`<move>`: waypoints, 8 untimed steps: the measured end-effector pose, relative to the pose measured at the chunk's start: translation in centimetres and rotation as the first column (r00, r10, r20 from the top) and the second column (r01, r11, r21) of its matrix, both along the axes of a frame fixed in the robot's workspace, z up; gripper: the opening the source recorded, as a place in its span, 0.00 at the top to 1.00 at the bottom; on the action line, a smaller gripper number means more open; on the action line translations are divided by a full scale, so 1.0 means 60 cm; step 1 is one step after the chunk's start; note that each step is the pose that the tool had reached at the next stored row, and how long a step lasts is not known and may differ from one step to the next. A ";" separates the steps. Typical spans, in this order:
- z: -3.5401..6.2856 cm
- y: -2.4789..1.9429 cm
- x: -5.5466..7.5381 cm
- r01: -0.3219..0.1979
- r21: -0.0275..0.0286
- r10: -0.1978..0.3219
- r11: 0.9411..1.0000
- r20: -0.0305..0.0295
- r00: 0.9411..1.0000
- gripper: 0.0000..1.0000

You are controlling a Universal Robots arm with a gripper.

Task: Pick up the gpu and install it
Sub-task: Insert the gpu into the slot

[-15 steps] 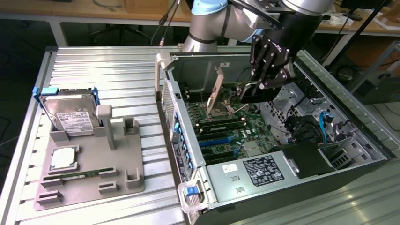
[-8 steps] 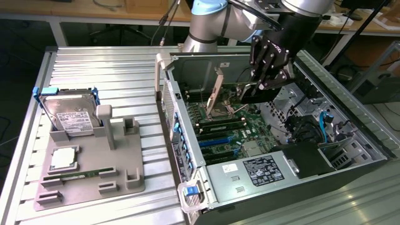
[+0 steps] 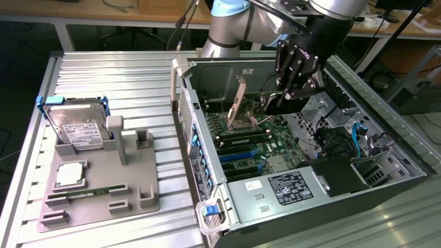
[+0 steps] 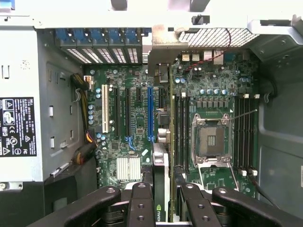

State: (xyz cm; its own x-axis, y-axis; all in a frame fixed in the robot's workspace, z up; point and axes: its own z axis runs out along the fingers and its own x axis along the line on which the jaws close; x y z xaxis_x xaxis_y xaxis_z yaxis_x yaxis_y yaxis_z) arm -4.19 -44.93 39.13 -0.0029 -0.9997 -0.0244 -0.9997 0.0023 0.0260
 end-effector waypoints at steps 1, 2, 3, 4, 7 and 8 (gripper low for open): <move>0.000 0.0000 0.000 0.000 0.000 0.000 1.000 0.000 1.000 0.73; -0.001 0.0000 0.000 0.000 0.000 0.000 1.000 0.000 1.000 0.73; -0.001 0.0000 0.000 0.000 0.000 0.000 1.000 0.000 1.000 0.73; -0.001 0.0000 0.000 0.000 0.000 0.000 1.000 0.000 1.000 0.73; -0.002 0.0000 0.000 0.000 0.000 0.000 1.000 0.000 1.000 0.73; -0.003 0.0000 0.000 0.000 0.000 0.000 1.000 0.000 1.000 0.73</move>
State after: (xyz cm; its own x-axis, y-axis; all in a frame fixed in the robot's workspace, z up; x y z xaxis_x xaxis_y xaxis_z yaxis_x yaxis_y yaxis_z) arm -4.19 -44.93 38.97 -0.0029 -0.9997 -0.0243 -0.9997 0.0023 0.0260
